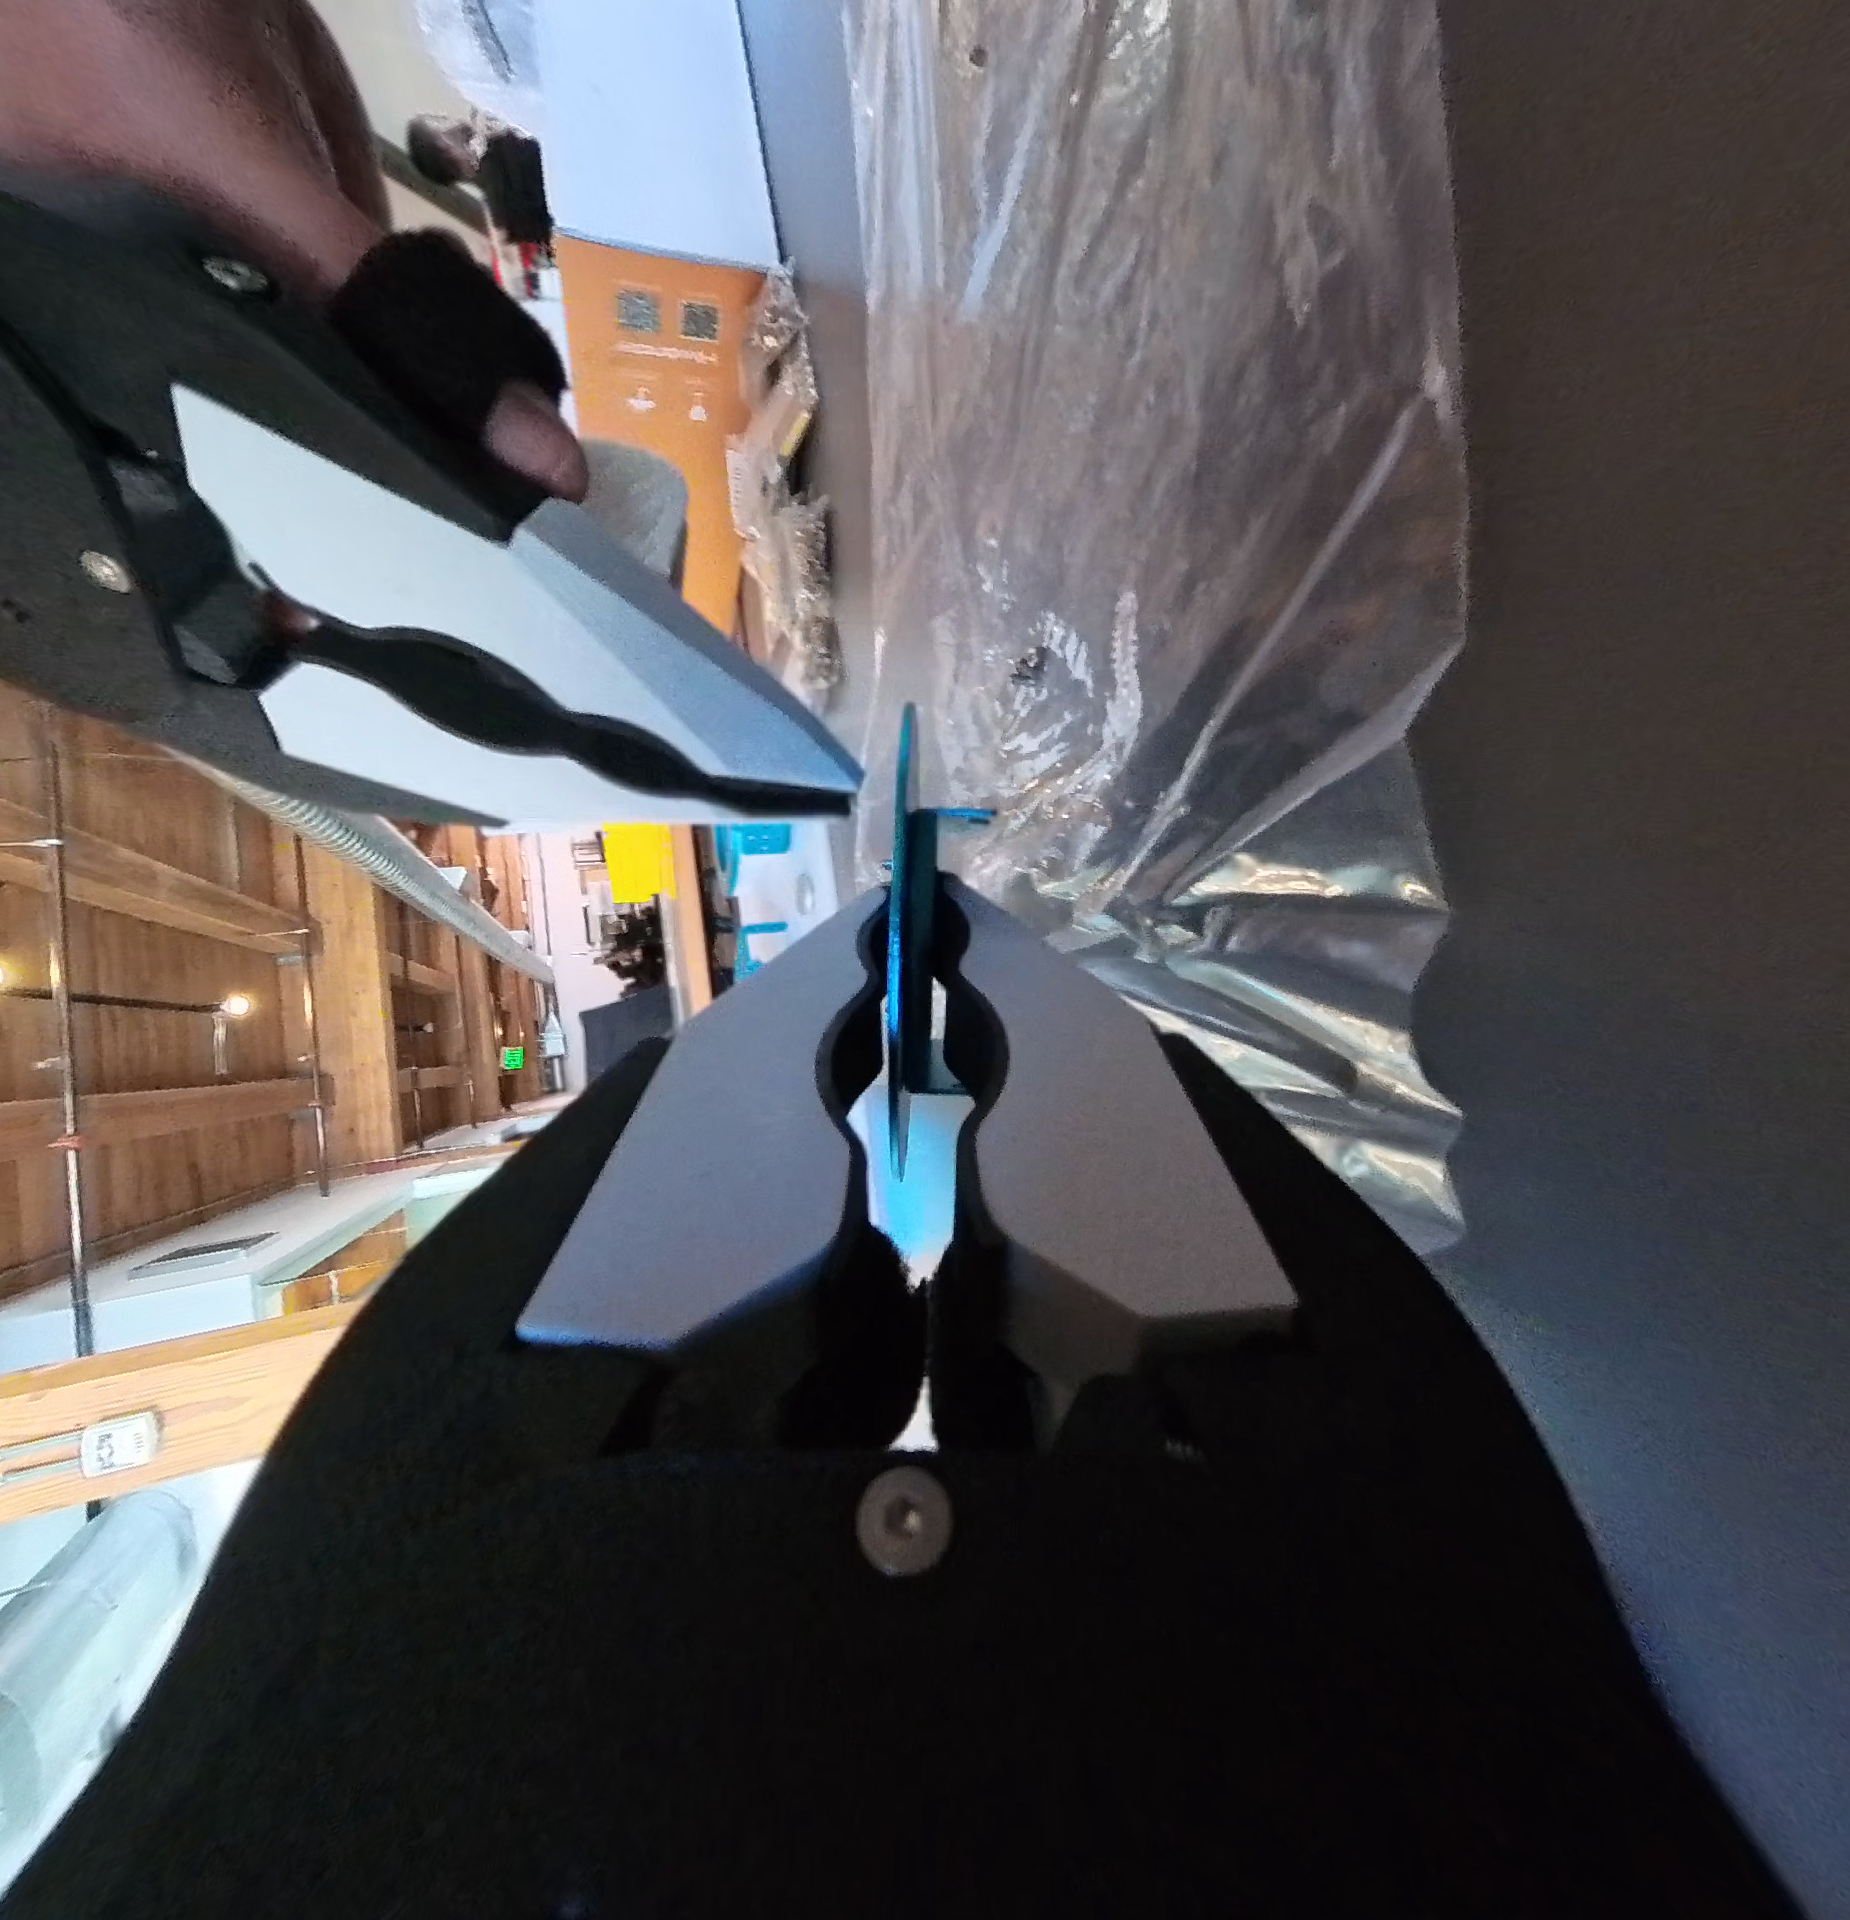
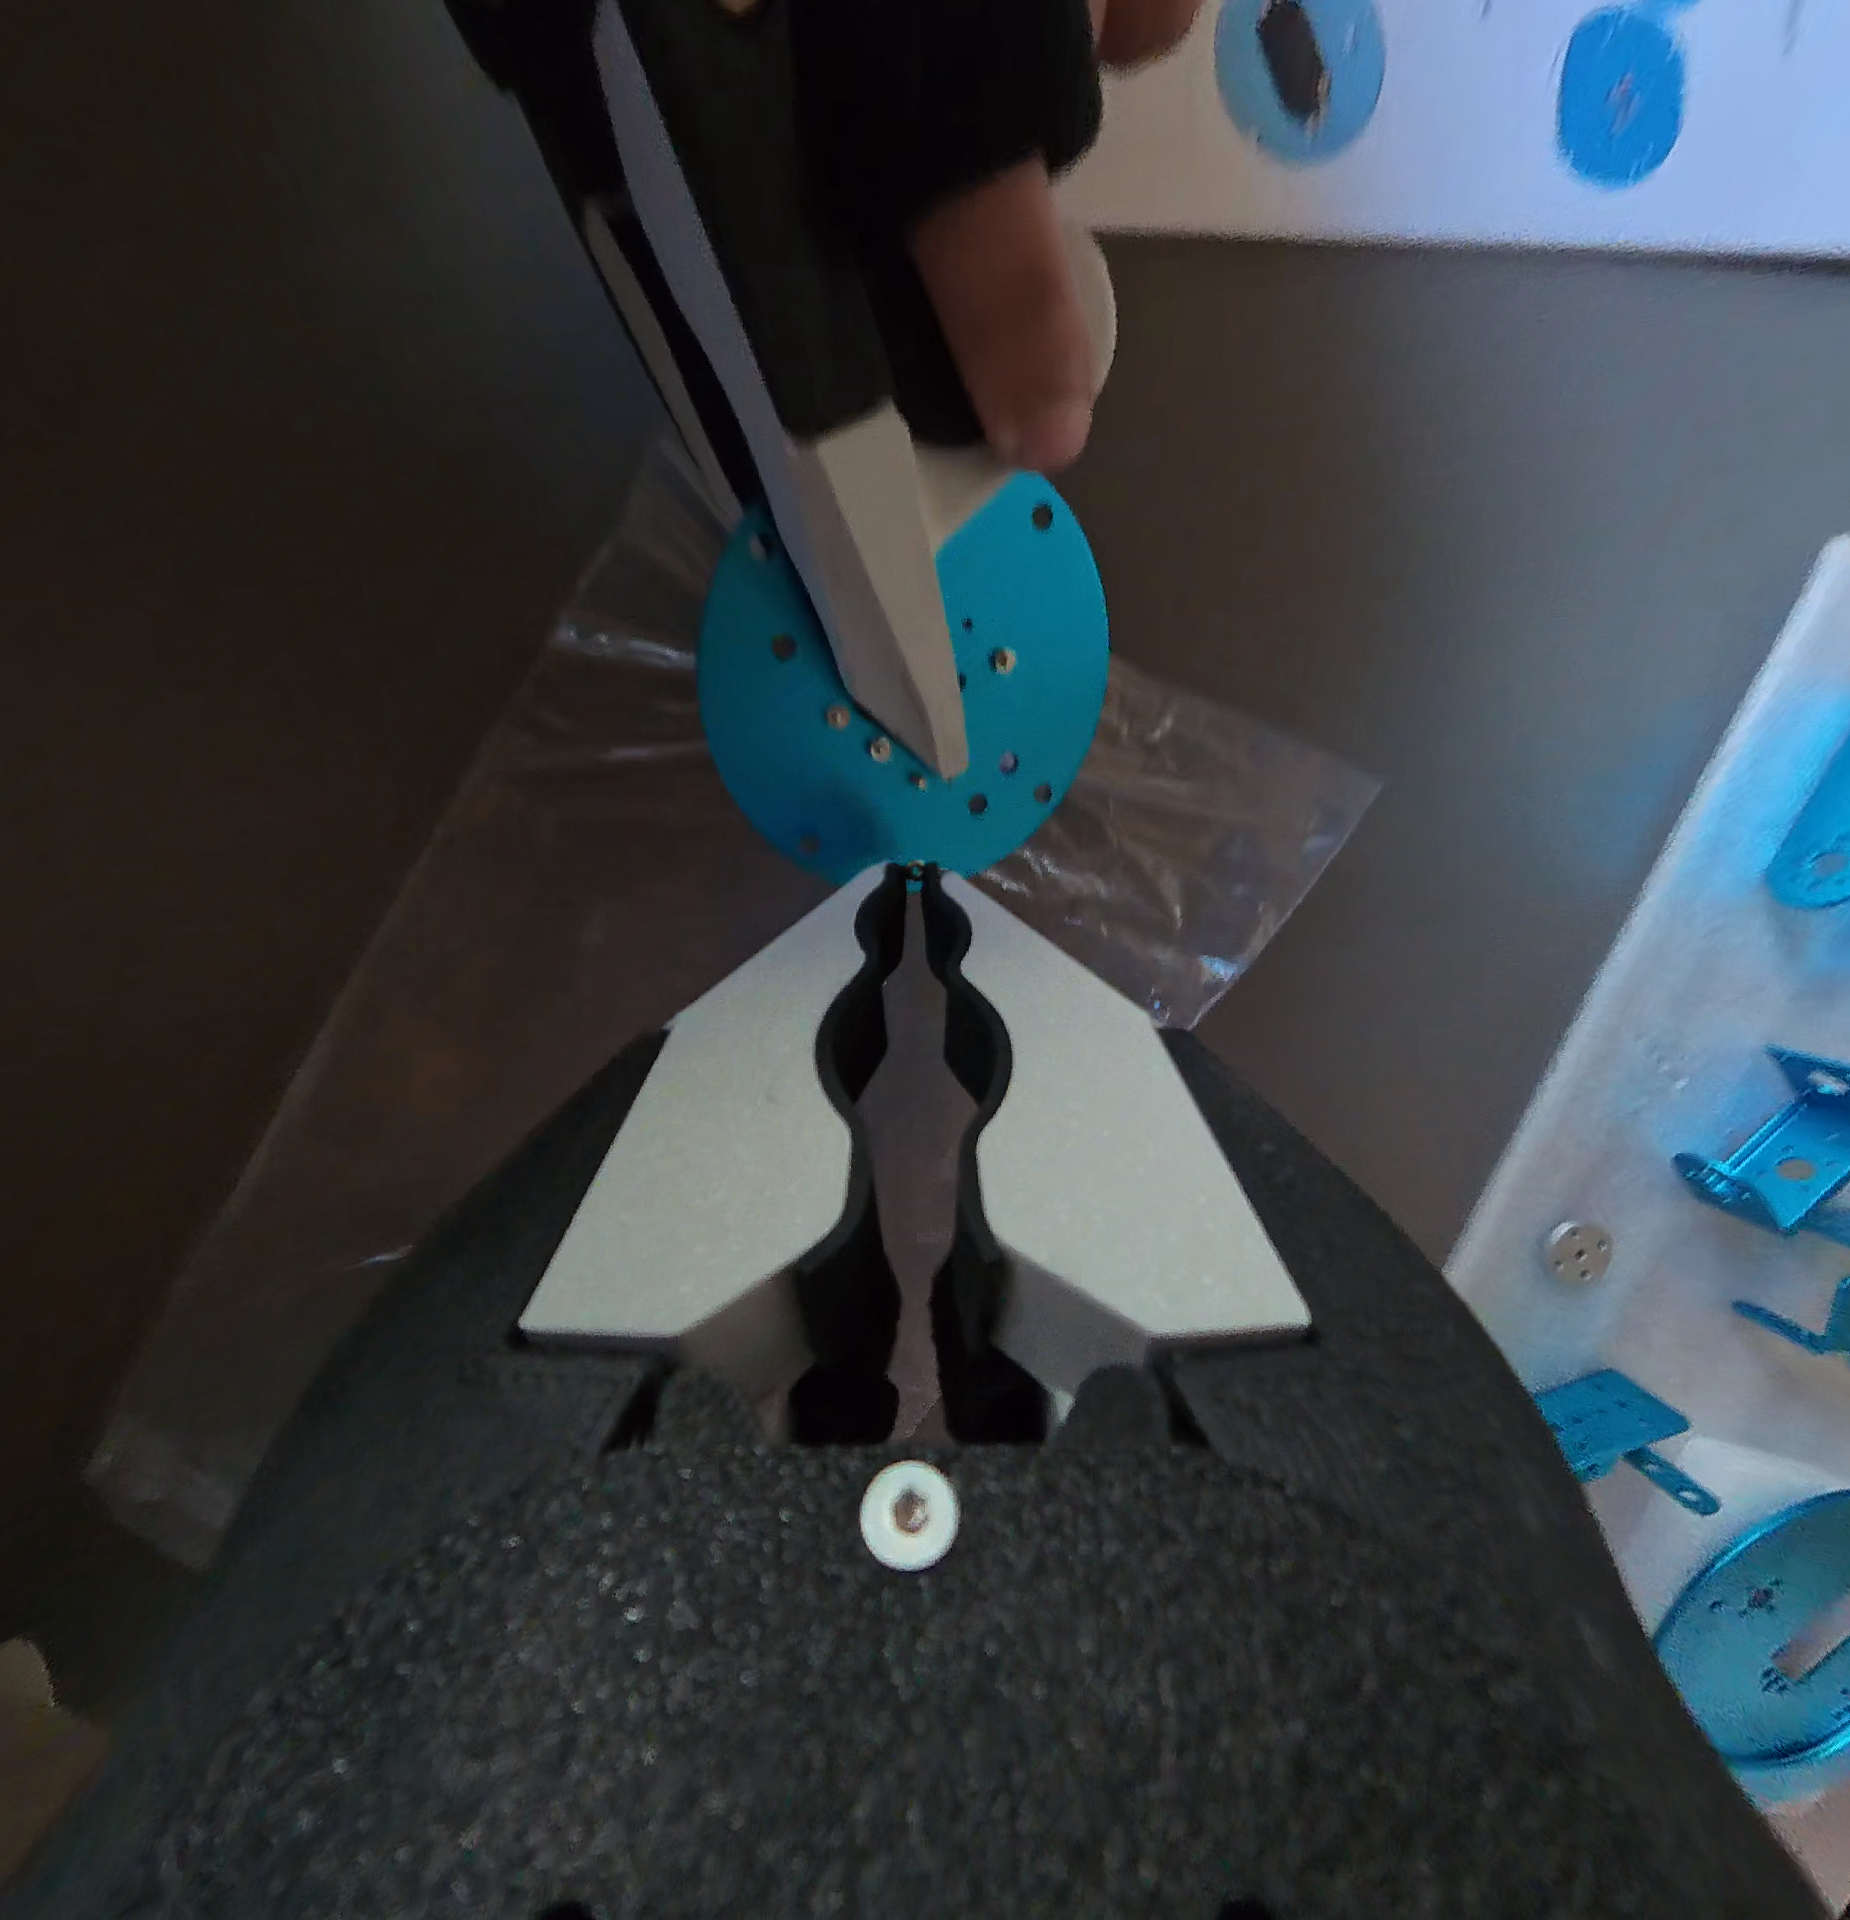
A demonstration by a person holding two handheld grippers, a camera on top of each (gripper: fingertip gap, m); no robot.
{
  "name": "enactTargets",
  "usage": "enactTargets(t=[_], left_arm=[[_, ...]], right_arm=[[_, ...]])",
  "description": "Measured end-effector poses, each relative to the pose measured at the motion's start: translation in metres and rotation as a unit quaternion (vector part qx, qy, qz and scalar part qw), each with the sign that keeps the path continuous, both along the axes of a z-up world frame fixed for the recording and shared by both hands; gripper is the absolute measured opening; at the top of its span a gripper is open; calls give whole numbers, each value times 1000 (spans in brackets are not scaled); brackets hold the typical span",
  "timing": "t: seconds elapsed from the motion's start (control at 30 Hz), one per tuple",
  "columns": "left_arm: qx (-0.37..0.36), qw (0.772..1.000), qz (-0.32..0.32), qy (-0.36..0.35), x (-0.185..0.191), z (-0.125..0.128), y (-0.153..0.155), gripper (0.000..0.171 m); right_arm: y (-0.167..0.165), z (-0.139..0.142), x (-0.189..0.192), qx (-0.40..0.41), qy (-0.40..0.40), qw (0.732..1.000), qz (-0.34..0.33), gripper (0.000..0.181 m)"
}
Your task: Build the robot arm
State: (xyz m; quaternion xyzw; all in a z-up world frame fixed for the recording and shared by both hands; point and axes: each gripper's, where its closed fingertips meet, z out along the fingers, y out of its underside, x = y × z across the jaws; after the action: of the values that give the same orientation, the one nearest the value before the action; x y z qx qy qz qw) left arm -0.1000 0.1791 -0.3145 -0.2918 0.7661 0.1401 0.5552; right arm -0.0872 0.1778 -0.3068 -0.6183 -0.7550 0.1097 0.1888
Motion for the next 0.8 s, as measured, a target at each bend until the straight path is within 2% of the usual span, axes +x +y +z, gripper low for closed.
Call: enactTargets(t=[0.27,0.8], left_arm=[[42,999,-8,-30,2,16,-2,2],[47,999,-7,-27,2,15,-2,2]], right_arm=[[-2,14,-15,-9,28,1000,7,2],[-1,10,-14,2,14,1000,7,0]])
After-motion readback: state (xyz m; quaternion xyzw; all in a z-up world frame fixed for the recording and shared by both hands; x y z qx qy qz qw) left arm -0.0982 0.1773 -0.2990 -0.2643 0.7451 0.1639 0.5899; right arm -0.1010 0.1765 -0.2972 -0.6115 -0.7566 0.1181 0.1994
